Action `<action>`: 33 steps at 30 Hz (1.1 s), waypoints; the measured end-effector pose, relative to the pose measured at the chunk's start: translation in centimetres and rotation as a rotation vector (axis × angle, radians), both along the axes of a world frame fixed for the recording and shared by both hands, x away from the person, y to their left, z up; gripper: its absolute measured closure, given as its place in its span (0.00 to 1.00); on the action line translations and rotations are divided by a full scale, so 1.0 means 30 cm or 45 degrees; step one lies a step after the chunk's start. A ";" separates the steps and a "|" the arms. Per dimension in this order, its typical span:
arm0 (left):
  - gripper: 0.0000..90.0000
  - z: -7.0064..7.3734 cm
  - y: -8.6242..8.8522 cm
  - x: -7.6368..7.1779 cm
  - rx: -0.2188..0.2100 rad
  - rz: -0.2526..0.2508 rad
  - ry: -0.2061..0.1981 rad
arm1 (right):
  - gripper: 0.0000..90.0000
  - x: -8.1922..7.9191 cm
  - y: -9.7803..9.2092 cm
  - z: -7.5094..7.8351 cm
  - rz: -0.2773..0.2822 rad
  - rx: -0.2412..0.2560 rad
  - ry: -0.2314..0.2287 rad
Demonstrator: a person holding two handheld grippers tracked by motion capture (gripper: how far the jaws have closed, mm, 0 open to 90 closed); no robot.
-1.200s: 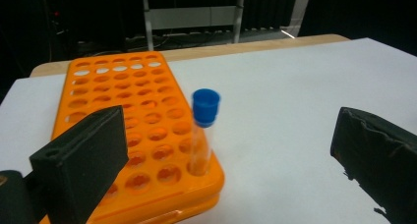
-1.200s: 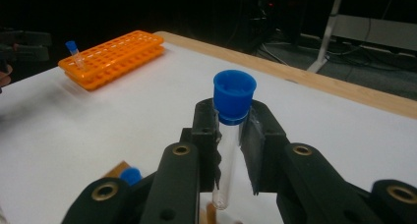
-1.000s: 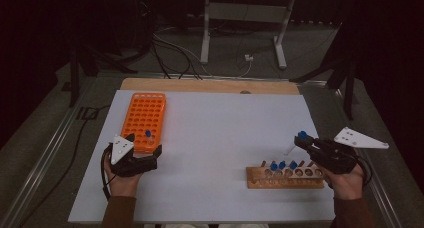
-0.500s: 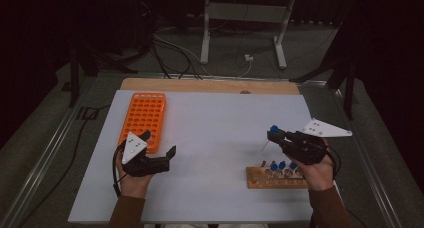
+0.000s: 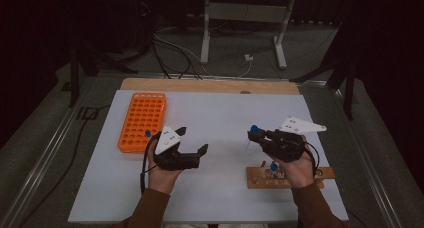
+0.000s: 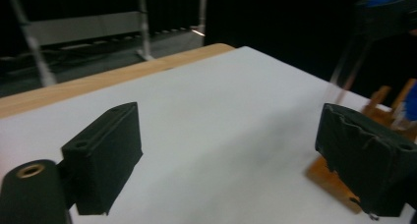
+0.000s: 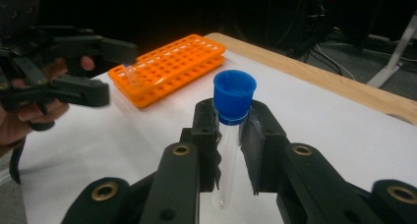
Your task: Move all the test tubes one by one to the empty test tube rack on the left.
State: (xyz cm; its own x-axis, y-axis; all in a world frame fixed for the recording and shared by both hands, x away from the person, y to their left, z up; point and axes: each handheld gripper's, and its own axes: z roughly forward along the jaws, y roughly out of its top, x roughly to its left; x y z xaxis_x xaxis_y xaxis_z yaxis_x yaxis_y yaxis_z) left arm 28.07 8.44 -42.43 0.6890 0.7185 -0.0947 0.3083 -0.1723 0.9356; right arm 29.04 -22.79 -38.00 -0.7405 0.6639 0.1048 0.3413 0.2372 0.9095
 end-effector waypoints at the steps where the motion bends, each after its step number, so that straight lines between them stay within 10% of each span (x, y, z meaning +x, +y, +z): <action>1: 0.17 -0.001 -0.016 0.002 0.002 -0.017 0.006 | 0.86 0.002 0.009 0.000 0.003 0.000 0.002; 8: 0.27 -0.001 -0.118 0.006 -0.038 -0.109 0.008 | 0.86 0.002 0.059 0.000 0.036 0.000 0.001; 16: 0.61 -0.001 -0.186 -0.005 -0.027 -0.220 -0.036 | 0.86 -0.004 0.089 -0.008 0.067 0.001 0.009; 33: 0.84 -0.008 -0.218 -0.008 0.022 -0.249 -0.064 | 0.86 -0.010 0.121 -0.020 0.109 -0.010 0.031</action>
State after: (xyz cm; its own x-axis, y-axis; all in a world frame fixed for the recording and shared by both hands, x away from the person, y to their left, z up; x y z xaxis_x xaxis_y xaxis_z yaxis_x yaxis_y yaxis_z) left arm 27.82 1.90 -42.66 0.8191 0.5719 -0.0452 0.2202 -0.2405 0.9453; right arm 28.75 -19.16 -38.61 -0.7920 0.5989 0.1186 0.3415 0.2735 0.8992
